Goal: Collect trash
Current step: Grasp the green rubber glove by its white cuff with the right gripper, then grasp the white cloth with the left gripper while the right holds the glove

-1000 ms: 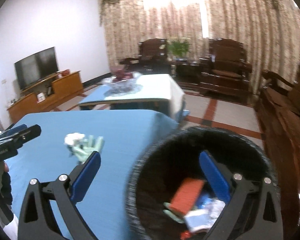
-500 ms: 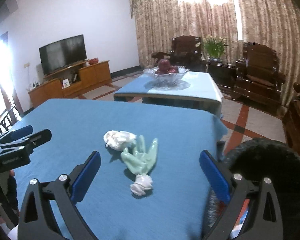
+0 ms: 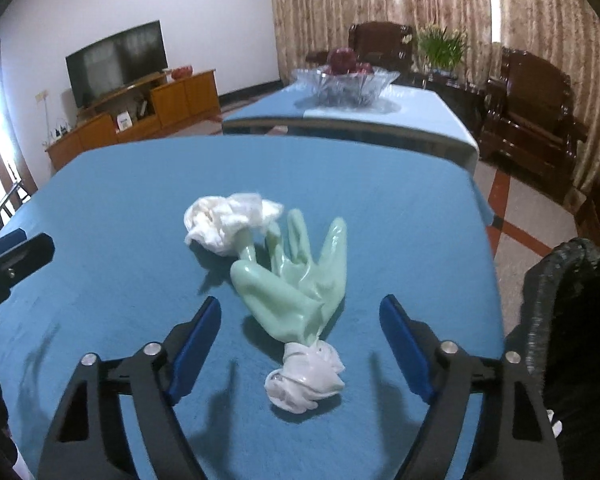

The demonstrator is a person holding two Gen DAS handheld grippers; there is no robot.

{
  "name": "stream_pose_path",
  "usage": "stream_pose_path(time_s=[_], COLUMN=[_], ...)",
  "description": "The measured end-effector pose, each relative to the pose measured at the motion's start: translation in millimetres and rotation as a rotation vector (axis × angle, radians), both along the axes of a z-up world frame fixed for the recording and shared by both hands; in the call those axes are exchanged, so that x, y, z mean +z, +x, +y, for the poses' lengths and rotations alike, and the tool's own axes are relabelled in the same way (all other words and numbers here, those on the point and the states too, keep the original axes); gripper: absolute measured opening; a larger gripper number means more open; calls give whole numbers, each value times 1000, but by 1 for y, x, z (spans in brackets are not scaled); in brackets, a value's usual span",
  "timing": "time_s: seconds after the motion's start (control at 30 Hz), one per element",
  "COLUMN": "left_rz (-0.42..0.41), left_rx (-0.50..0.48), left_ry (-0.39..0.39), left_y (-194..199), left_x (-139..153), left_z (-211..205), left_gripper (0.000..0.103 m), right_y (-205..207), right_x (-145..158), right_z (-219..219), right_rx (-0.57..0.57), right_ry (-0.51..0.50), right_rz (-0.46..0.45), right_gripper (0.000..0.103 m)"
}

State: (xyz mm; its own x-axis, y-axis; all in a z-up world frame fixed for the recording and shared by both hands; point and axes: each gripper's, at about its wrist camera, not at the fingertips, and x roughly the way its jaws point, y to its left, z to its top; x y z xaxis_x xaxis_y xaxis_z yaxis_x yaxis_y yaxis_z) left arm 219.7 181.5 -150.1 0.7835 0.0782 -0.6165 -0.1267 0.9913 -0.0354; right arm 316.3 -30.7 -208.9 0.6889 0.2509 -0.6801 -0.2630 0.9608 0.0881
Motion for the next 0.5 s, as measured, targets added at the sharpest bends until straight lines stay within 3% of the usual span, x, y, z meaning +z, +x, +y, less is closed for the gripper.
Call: stream_pose_path(time_s=[0.17,0.23,0.27,0.33,0.5], left_rz=[5,7,8,12,15], left_rx=[-6,-12,-14,-21,-40], left_ry=[-7,-7,-7,-10,-21], left_y=[9,12,13,17,25], left_x=[-4,-5,-6,-7,-10], left_z=[-1,-4,-6,-10,-20], left_gripper=[91,91,91,91,91], right_y=[9,12,14,13,8], right_x=[-12,-17,-19,-17,-10], right_z=[1,-1,-3,-6,-11], right_rx=[13,21,18,25,28], right_ry=[-10,5,13,17,5], right_rz=[71,103,115,111,81], right_gripper=[60,46,45,33,23])
